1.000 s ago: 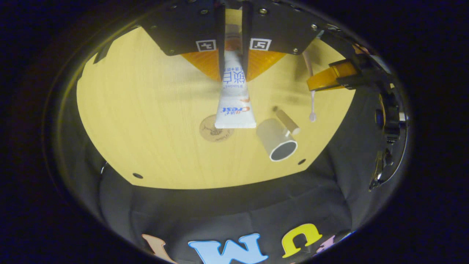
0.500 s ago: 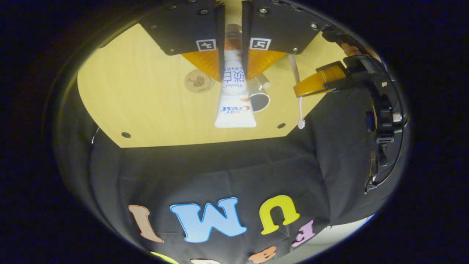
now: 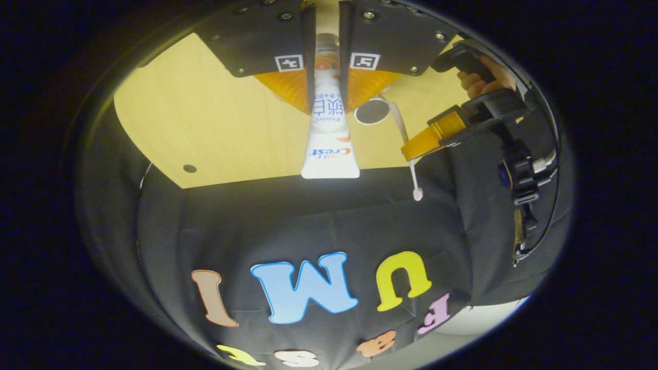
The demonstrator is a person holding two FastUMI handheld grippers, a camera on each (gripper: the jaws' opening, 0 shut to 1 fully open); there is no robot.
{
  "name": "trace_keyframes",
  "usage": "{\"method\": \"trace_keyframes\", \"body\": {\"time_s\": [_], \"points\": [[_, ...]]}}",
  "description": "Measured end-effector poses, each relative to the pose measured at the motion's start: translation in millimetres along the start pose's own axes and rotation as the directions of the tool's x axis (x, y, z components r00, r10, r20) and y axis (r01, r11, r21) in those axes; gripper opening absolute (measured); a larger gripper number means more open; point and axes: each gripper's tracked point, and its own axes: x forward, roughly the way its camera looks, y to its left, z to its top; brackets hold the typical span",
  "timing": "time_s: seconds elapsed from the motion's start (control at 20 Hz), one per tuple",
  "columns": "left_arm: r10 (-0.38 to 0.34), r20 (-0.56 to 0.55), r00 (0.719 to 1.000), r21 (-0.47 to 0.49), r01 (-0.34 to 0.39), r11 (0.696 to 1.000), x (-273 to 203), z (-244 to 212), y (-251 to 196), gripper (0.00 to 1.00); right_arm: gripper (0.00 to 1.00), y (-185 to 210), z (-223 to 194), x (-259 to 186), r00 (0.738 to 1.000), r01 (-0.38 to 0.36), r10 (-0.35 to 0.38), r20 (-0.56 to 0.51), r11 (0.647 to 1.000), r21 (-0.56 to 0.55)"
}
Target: Put the toothbrush and toothpaste on the desktop into the cup, then pick up the cup and place it on the coaster on the desktop.
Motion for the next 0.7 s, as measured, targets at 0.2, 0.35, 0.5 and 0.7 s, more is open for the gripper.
{"method": "trace_keyframes", "body": {"time_s": [0.2,0.35,0.5,0.7], "points": [[-0.01,-0.004,1.0,-0.001,0.01,1.0,32,-13,7,0.08,0.18,-6,0,-3,0.999,0.033,-0.033,-0.001,0.999,-0.004],[0.005,-0.068,0.998,-0.005,-0.005,1.0,52,-43,14,0.08,0.18,-8,-2,-1,0.999,0.04,-0.041,-0.017,0.999,-0.008],[0.006,-0.127,0.992,-0.026,-0.009,1.0,55,-68,18,0.09,0.18,-8,-1,6,0.999,0.034,-0.034,-0.029,0.999,0.0],[-0.008,-0.184,0.983,-0.044,-0.001,0.999,52,-83,17,0.13,0.21,2,2,17,0.999,-0.001,0.001,-0.039,1.0,0.005]]}}
